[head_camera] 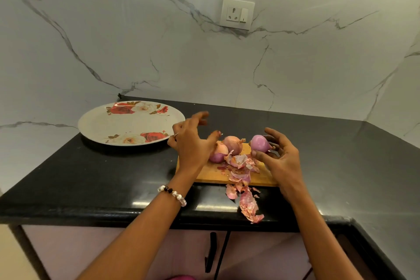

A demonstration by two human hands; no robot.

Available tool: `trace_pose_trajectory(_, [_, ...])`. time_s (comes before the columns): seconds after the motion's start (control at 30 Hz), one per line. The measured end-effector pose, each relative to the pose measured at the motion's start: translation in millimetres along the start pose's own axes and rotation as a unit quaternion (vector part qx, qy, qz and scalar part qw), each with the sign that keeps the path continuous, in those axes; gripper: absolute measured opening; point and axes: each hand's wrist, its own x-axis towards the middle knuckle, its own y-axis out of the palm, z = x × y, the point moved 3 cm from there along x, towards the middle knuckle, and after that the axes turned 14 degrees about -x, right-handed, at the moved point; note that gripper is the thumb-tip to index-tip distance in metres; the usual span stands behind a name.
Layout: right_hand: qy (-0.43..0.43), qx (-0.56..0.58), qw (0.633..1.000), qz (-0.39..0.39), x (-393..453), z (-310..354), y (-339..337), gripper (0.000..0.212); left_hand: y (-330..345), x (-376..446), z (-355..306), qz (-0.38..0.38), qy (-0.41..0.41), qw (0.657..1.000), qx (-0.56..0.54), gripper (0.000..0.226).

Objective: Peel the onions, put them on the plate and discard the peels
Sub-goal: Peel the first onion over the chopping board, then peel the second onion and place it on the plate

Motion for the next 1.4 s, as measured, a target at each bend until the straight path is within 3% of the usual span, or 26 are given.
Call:
trace_pose_trajectory(0.07, [0.015,0.032,0.999,-0.005,5.6,12.5,5.2,0.066,-6.8,3.1,3.3,0.028,-0.025,0.998,-0.053,0.064])
trace_pose_trajectory(0.2, [0.021,0.094,0.995,0.002,28.7,56.3,27.5,0.054,-44.7,20.9,12.9,-0.022,-0.067,0.995,-0.066,0.059])
trace_pose_trajectory(0.33, [-0.021,-0.027,0.992,0.119,61.0,105.3,87.4,0.050,-92.8,46.0,25.7,-0.064,-0.102,0.991,-0.055,0.024])
trace_pose_trajectory(0.5, [-0.002,-0.136,0.962,0.239,92.2,124.5,177.2,0.052,-129.8,61.7,39.8,-0.069,-0.128,0.989,-0.014,0.023])
trace_pose_trajectory(0.6, [0.028,-0.172,0.947,0.269,97.7,111.1,213.6,0.055,-140.3,68.0,54.3,-0.073,-0.149,0.986,-0.011,0.018])
trace_pose_trajectory(0.83, [-0.020,-0.280,0.910,0.305,94.8,90.3,248.4,0.065,-140.1,76.9,60.7,-0.074,-0.153,0.985,-0.006,0.018])
trace_pose_trajectory(0.97, [-0.013,-0.220,0.936,0.275,101.9,100.2,224.0,0.066,-133.2,77.9,53.5,-0.055,-0.142,0.988,-0.006,0.017])
trace_pose_trajectory(1.1, [-0.004,-0.084,0.975,0.207,108.0,122.4,148.3,0.043,-115.0,76.8,43.8,-0.023,-0.122,0.992,-0.008,0.016])
trace_pose_trajectory(1.2, [-0.025,-0.013,0.979,0.202,99.6,116.4,75.3,0.032,-91.2,72.4,34.6,0.021,-0.110,0.993,-0.031,0.017])
trace_pose_trajectory(1.3, [-0.016,-0.052,0.978,0.204,90.8,82.2,24.5,0.029,-61.5,65.2,23.8,0.085,-0.088,0.991,-0.049,0.015])
trace_pose_trajectory(1.4, [-0.008,-0.170,0.943,0.285,84.2,40.0,10.5,0.037,-26.8,58.5,16.9,0.177,-0.101,0.977,-0.067,0.016])
